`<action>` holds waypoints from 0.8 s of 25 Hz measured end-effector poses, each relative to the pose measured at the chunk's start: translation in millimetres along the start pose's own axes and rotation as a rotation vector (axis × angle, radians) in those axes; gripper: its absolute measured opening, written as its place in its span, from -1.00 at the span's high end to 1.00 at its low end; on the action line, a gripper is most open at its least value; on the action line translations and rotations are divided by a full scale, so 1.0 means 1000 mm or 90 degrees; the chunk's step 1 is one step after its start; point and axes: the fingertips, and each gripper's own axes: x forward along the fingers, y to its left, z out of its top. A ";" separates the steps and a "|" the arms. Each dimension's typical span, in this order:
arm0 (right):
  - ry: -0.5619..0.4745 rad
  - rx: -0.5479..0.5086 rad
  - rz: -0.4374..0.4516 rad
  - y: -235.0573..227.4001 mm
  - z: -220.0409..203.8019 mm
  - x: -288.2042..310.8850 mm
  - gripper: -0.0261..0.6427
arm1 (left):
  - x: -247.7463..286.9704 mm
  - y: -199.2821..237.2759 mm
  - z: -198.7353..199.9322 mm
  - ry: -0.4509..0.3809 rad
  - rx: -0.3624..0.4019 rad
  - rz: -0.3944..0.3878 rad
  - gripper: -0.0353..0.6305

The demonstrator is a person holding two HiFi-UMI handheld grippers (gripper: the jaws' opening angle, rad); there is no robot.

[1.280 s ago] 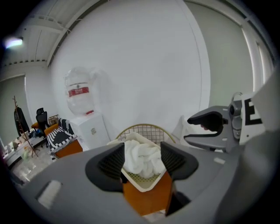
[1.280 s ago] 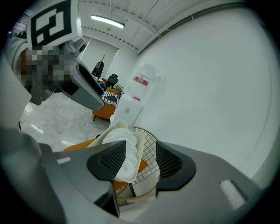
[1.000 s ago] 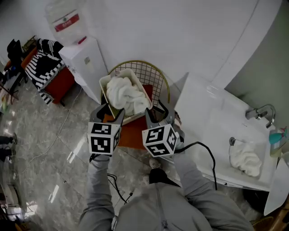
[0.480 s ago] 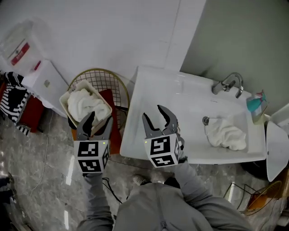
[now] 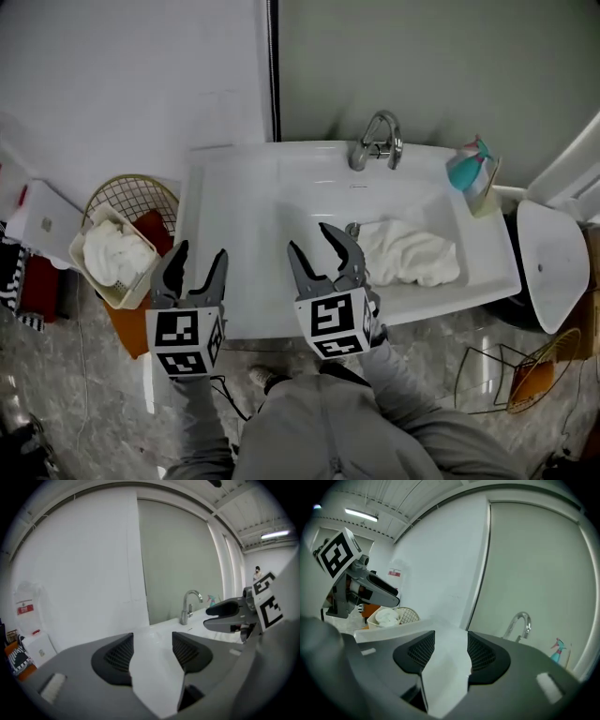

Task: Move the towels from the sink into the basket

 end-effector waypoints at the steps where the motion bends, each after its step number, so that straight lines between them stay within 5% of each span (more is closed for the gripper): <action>1: 0.007 0.002 -0.004 -0.015 -0.009 -0.008 0.33 | 0.007 -0.020 0.004 0.000 0.005 -0.014 -0.03; 13: 0.144 0.044 -0.056 -0.180 -0.142 -0.091 0.32 | 0.100 -0.266 0.028 0.047 0.119 -0.244 -0.03; 20: 0.238 0.117 -0.131 -0.246 -0.216 -0.131 0.23 | 0.142 -0.357 0.015 0.083 0.163 -0.352 -0.03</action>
